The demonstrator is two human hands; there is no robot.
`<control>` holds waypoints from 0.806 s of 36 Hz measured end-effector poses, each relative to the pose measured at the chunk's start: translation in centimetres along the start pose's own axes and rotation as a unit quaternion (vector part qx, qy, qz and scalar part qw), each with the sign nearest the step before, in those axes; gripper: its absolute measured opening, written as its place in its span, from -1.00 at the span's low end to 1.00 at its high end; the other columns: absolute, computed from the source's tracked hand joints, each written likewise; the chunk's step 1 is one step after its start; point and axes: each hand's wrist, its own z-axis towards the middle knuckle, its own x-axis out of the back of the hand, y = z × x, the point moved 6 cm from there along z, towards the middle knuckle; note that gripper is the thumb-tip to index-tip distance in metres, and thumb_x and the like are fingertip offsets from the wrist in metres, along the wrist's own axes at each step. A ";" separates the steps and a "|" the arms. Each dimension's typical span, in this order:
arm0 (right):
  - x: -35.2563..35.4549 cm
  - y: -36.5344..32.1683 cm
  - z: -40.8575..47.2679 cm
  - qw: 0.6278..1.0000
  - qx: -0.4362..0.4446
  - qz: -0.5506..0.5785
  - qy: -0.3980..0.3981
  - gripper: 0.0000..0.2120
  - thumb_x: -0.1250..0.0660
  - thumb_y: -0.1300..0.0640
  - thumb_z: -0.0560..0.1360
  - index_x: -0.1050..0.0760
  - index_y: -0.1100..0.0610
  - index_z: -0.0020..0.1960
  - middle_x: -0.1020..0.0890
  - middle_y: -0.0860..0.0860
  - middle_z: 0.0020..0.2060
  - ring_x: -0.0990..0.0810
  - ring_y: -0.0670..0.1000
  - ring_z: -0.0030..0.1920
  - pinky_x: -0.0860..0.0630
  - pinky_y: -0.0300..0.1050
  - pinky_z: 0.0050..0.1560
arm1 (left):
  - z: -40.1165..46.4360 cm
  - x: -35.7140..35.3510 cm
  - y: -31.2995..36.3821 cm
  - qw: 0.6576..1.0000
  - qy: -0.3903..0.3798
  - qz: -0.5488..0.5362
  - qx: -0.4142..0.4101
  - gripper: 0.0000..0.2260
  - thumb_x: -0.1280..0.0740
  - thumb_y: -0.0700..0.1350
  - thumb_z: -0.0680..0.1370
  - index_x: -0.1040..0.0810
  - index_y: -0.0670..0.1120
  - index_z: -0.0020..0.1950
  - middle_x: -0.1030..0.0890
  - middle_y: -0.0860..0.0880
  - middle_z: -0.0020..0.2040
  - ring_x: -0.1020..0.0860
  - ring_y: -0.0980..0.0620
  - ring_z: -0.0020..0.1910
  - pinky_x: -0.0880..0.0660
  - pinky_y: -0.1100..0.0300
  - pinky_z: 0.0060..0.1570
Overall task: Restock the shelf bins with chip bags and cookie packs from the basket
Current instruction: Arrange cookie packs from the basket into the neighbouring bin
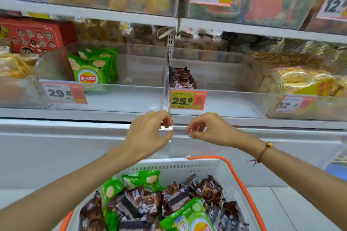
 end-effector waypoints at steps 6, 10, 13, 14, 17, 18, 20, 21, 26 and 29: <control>-10.0 2.6 -2.5 0.972 -0.054 -0.086 -0.214 -0.82 -0.35 0.17 0.47 -0.66 0.06 0.03 -0.68 0.03 -0.11 -0.55 -0.05 -0.16 -0.47 -0.19 -0.06 | -5.2 -6.4 -1.6 0.958 -0.280 0.052 0.018 -0.81 -0.32 -0.02 0.54 -0.54 0.04 0.14 -0.56 0.11 0.10 -0.51 0.08 0.11 -0.33 0.23 -0.07; -15.4 2.6 -3.7 0.943 -0.052 -0.122 -0.307 -0.74 -0.29 0.14 0.51 -0.59 0.08 0.18 -0.65 0.05 0.10 -0.58 0.07 0.11 -0.45 -0.15 0.11 | -8.2 -9.4 -3.2 0.900 -0.423 0.106 0.007 -0.68 -0.32 0.01 0.55 -0.52 0.02 0.30 -0.55 0.02 0.25 -0.50 0.00 0.22 -0.41 0.16 0.11; -18.4 2.7 -3.7 0.926 -0.043 -0.168 -0.336 -0.65 -0.23 0.16 0.54 -0.49 0.07 0.32 -0.58 0.05 0.23 -0.51 0.10 0.22 -0.43 -0.12 0.14 | -10.3 -11.8 -4.2 0.844 -0.518 0.137 -0.002 -0.61 -0.30 0.05 0.57 -0.45 -0.01 0.37 -0.52 -0.07 0.29 -0.49 -0.12 0.25 -0.43 0.10 0.10; -19.3 3.1 -3.7 0.918 -0.046 -0.181 -0.349 -0.62 -0.21 0.17 0.54 -0.45 0.09 0.35 -0.55 0.08 0.26 -0.50 0.12 0.25 -0.43 -0.10 0.17 | -11.1 -12.5 -4.6 0.831 -0.535 0.154 -0.012 -0.62 -0.28 0.06 0.57 -0.45 -0.01 0.37 -0.53 -0.08 0.27 -0.49 -0.14 0.23 -0.45 0.07 0.08; -21.0 4.5 -3.8 0.893 -0.065 -0.216 -0.390 -0.56 -0.19 0.20 0.53 -0.36 0.14 0.41 -0.49 0.16 0.31 -0.48 0.18 0.26 -0.46 0.03 0.24 | -13.1 -14.1 -5.7 0.802 -0.557 0.208 -0.059 -0.65 -0.18 0.04 0.61 -0.44 -0.03 0.36 -0.50 -0.11 0.28 -0.44 -0.16 0.25 -0.45 -0.01 0.13; -21.3 5.0 -3.8 0.890 -0.075 -0.208 -0.398 -0.54 -0.18 0.21 0.54 -0.31 0.14 0.44 -0.45 0.16 0.35 -0.45 0.19 0.29 -0.44 0.04 0.27 | -13.7 -14.5 -6.0 0.793 -0.560 0.229 -0.073 -0.64 -0.14 0.04 0.62 -0.44 -0.05 0.37 -0.46 -0.11 0.31 -0.40 -0.16 0.28 -0.42 -0.03 0.18; -21.3 5.6 -4.0 0.890 -0.085 -0.179 -0.410 -0.51 -0.17 0.23 0.57 -0.23 0.15 0.48 -0.40 0.18 0.39 -0.40 0.19 0.34 -0.37 -0.02 0.30 | -14.4 -14.9 -6.5 0.788 -0.552 0.256 -0.097 -0.62 -0.11 0.05 0.64 -0.43 -0.07 0.39 -0.41 -0.12 0.36 -0.32 -0.13 0.32 -0.36 -0.06 0.25; -21.2 5.8 -4.2 0.891 -0.085 -0.169 -0.413 -0.53 -0.17 0.23 0.58 -0.23 0.18 0.48 -0.40 0.19 0.38 -0.39 0.20 0.34 -0.35 -0.03 0.30 | -14.4 -15.0 -6.6 0.792 -0.544 0.258 -0.103 -0.62 -0.11 0.06 0.64 -0.44 -0.07 0.38 -0.40 -0.11 0.37 -0.30 -0.12 0.32 -0.35 -0.06 0.27; -21.1 7.2 -4.2 0.927 -0.084 -0.150 -0.332 -0.71 -0.39 0.13 0.47 -0.52 0.18 0.17 -0.60 0.18 0.11 -0.56 0.18 0.13 -0.51 -0.03 0.10 | -13.7 -14.5 -6.7 0.806 -0.551 0.205 -0.070 -0.66 -0.21 0.04 0.62 -0.45 0.03 0.38 -0.40 -0.05 0.37 -0.28 -0.09 0.36 -0.34 -0.10 0.26; -20.2 7.5 -3.9 0.938 -0.091 -0.187 -0.277 -0.61 -0.47 0.03 0.40 -0.51 0.16 0.16 -0.59 0.14 0.11 -0.53 0.16 0.14 -0.50 -0.05 0.11 | -12.7 -14.1 -6.3 0.834 -0.527 0.159 -0.040 -0.69 -0.22 0.04 0.61 -0.46 0.05 0.34 -0.51 -0.04 0.28 -0.42 -0.09 0.29 -0.43 0.02 0.13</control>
